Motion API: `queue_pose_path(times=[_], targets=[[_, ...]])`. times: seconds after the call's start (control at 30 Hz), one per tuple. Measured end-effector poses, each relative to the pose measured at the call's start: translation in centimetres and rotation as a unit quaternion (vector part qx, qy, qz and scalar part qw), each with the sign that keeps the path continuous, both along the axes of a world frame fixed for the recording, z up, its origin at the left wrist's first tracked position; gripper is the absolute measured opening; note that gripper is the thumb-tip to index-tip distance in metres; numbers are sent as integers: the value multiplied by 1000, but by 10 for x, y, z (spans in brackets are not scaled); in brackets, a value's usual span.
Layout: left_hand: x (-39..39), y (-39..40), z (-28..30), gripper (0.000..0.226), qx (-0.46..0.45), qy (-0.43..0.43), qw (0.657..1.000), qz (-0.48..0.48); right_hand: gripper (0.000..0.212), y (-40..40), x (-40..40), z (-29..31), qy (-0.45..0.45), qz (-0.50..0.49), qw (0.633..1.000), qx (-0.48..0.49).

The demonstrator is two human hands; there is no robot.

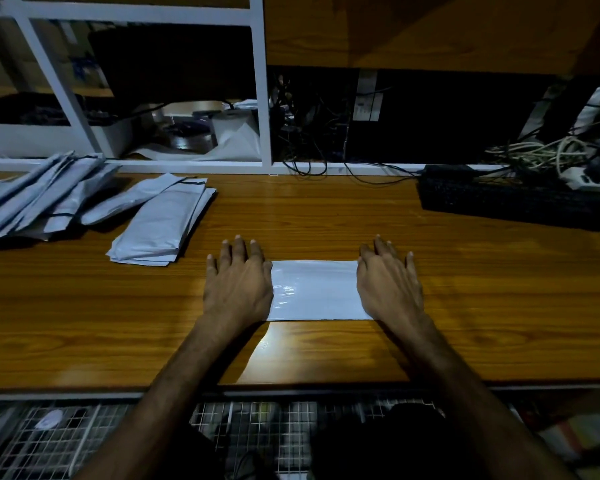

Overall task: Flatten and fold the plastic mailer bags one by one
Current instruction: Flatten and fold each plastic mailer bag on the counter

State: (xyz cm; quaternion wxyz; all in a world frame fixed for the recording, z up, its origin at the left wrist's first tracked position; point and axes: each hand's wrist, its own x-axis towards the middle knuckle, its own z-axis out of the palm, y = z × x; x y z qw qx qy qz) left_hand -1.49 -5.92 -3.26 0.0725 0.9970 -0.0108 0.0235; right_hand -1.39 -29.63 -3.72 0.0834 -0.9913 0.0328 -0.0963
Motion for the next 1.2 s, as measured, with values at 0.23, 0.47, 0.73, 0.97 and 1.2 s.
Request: queue_pose_path(times=[0.23,0.47,0.73,0.97,1.2], targets=[[-1,11,-1,62,-5,5,1000,25,47,-15,-2,0,7,-3,1000,3],[-7,20,0,60,-11,6,999,37,48,-24,-4,1,13,-8,1000,11],[-14,33,-2,58,-20,-12,999,40,48,-35,-8,5,15,-15,1000,9],[-23,36,7,46,-46,-67,996,39,28,-36,-16,9,-86,-39,995,25],[-31,-32,21,26,-133,-131,979,-83,30,30,-25,15,-96,98,987,83]])
